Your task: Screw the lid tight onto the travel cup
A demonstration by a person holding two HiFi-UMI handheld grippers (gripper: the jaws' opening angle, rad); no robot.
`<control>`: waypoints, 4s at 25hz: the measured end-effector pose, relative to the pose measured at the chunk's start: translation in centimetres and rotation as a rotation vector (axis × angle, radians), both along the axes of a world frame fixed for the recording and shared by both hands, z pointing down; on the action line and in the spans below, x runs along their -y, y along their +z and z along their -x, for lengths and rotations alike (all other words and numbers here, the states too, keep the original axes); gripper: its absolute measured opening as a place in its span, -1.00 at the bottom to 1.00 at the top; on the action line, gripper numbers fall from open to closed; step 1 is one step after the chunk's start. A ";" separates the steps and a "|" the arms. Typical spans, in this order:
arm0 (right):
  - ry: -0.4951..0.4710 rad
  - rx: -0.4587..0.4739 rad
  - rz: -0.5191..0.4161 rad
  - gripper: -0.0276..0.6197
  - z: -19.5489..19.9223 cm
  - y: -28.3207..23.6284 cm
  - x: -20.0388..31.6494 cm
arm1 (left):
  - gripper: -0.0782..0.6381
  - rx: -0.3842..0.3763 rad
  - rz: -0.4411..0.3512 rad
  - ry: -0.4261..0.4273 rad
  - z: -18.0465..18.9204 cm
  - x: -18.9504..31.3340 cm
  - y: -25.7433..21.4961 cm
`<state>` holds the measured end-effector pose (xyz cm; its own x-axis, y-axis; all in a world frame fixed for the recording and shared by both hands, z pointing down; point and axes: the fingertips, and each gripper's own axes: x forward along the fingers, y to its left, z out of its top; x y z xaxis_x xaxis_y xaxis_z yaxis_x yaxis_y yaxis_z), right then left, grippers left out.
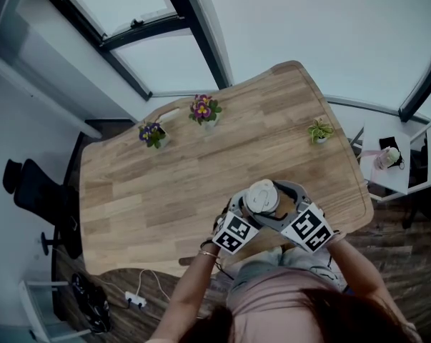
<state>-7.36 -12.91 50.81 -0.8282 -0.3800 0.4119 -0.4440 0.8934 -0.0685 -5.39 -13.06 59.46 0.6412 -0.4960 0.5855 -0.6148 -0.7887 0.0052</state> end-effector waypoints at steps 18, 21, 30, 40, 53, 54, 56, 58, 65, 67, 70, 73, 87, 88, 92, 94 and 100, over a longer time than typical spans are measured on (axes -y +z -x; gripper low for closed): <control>-0.073 0.001 0.052 0.27 0.2 0.3 0.5 | 0.23 0.038 0.035 0.108 -0.4 0.2 0.4; -0.032 0.002 0.045 0.27 -0.1 0.4 0.8 | 0.23 0.046 0.042 0.086 -0.4 0.4 0.7; 0.019 0.017 0.038 0.27 -0.6 0.4 1.2 | 0.23 0.014 0.029 0.007 -0.6 1.1 0.2; 0.081 0.004 0.025 0.24 -1.3 0.3 1.3 | 0.23 -0.005 0.039 -0.174 -0.1 1.6 0.3; 0.126 0.039 -0.002 -0.06 -2.9 -1.2 0.4 | 0.22 -0.027 -0.002 -0.365 1.8 -0.6 -1.0; 0.134 0.044 -0.011 -0.11 -3.2 -1.3 0.5 | 0.22 -0.028 -0.004 -0.373 1.9 -0.9 -1.0; 0.141 0.052 -0.016 -0.15 -3.6 -1.3 0.4 | 0.22 -0.030 -0.007 -0.395 2.0 -1.5 -1.1; 0.143 0.065 0.006 -0.15 -4.0 -1.2 0.0 | 0.20 -0.034 -0.014 -0.427 2.2 -2.1 -1.3; 0.178 0.144 0.057 -0.28 -5.5 -1.6 -0.5 | -0.12 -0.041 -0.051 -0.554 2.6 -4.5 -2.7; 0.188 0.161 0.062 -0.40 -5.9 -1.8 -0.8 | -0.22 -0.050 -0.070 -0.597 2.7 -5.2 -3.3; 0.192 0.209 0.105 -0.47 -6.5 -2.0 -1.3 | -0.44 -0.065 -0.121 -0.659 2.9 -6.1 -4.6; 0.194 0.227 0.116 -0.60 -7.0 -2.2 -1.7 | -0.57 -0.068 -0.164 -0.711 3.1 -7.0 -5.8; 0.203 0.230 0.024 -0.91 -8.5 -4.9 -3.7 | -0.78 -0.150 -0.284 -0.870 2.9 -9.4 -12.0; 0.208 0.231 0.018 -0.91 -8.7 -5.2 -3.8 | -0.78 -0.167 -0.282 -0.877 2.8 -9.5 -12.4; 0.230 0.223 -0.023 -0.91 -8.9 -6.3 -3.9 | -0.78 -0.196 -0.297 -0.870 2.8 -9.8 -13.9; 0.245 0.214 -0.043 -0.91 -9.1 -6.7 -4.0 | -0.78 -0.184 -0.308 -0.850 2.8 -10.0 -14.5; 0.291 0.196 -0.072 -0.91 -9.2 -8.1 -5.3 | -0.78 -0.189 -0.337 -0.793 3.2 -11.3 -16.9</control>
<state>1.79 -7.64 42.74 -0.7420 -0.6336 0.2193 -0.6649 0.7374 -0.1189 -8.60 -1.81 42.55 0.1066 -0.9632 0.2469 -0.9941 -0.1083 0.0067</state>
